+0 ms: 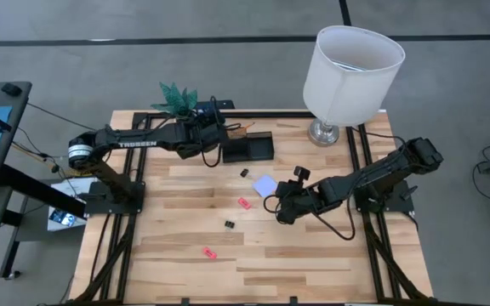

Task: Pick and place office supplies into organizer
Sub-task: Put the blue scissors into the black desk organizer

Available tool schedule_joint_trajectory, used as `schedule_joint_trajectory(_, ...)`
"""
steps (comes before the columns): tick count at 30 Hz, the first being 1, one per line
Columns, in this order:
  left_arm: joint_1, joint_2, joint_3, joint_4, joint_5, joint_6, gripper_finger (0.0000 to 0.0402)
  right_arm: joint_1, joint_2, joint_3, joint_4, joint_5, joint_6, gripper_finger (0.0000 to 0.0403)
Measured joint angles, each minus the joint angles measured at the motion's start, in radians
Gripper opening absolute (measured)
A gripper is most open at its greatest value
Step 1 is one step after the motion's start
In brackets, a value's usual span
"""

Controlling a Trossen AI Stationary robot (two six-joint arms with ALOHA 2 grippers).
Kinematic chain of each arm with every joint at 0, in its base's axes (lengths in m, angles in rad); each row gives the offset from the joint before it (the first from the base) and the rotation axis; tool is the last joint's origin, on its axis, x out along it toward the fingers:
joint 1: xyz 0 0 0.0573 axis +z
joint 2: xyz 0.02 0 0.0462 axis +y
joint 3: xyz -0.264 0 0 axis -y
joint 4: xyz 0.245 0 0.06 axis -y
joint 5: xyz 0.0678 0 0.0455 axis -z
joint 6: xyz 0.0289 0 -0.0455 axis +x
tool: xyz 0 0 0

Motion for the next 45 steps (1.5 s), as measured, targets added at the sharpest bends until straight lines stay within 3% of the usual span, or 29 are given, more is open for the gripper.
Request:
schedule_joint_trajectory(11, 0.03, 0.095, -0.001, 0.129, -0.034, 0.115, 0.0029, -0.011, 0.0, 0.0, -0.003, 0.0, -0.014, 0.0066)
schedule_joint_trajectory(19, 0.059, 0.141, -0.001, 0.129, -0.039, 0.137, 0.0029, -0.011, 0.0, 0.0, -0.003, 0.0, -0.024, 0.0066)
schedule_joint_trajectory(45, 0.016, 0.141, -0.001, 0.147, -0.022, 0.13, 0.0029, -0.04, 0.0, 0.0, 0.004, 0.0, -0.042, 0.0066)
